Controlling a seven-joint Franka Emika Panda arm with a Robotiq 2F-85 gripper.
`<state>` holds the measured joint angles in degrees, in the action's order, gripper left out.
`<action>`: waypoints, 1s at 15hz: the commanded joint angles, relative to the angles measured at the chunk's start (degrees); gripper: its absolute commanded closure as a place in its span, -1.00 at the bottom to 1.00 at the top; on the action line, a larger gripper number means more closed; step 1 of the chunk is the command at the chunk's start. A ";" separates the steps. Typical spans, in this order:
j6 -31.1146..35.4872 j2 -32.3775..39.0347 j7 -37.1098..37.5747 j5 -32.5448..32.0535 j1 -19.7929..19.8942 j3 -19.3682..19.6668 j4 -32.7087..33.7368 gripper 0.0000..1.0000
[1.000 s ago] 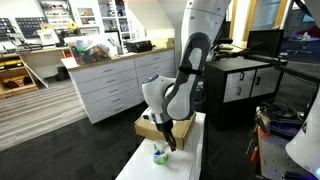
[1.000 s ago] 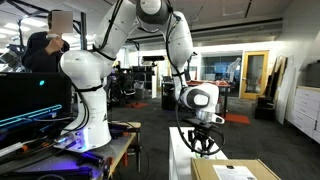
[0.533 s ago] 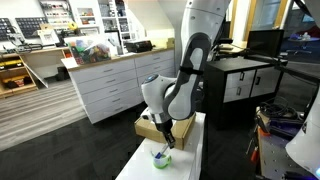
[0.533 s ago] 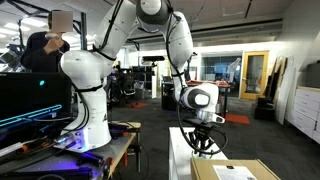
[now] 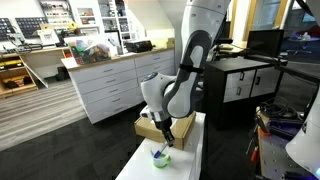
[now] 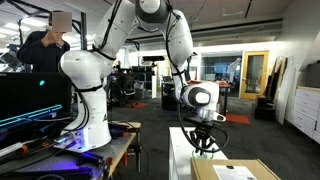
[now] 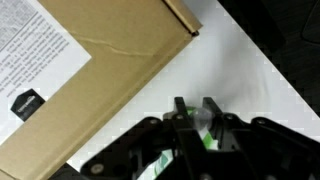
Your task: Put the marker in the mug on the table
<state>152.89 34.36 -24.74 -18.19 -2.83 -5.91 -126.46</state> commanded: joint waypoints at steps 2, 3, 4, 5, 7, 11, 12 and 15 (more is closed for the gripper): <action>-5.23 -4.54 3.01 -1.00 -2.00 1.46 -0.32 0.87; -6.09 -4.97 3.35 -1.03 -2.17 1.52 -0.12 0.87; -7.50 -5.57 3.98 -1.16 -2.58 1.67 0.30 0.87; -8.71 -6.01 4.36 -1.24 -2.87 1.72 0.68 0.87; -11.66 -6.89 5.20 -1.04 -3.42 1.50 1.78 0.87; -17.12 -7.72 6.93 -0.62 -4.71 0.73 4.39 0.87; -19.02 -7.84 7.63 -0.75 -5.37 0.59 5.36 0.87; -22.60 -7.57 9.22 -0.83 -7.01 0.06 7.85 0.87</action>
<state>135.10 28.39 -18.55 -18.19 -7.93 -5.67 -120.09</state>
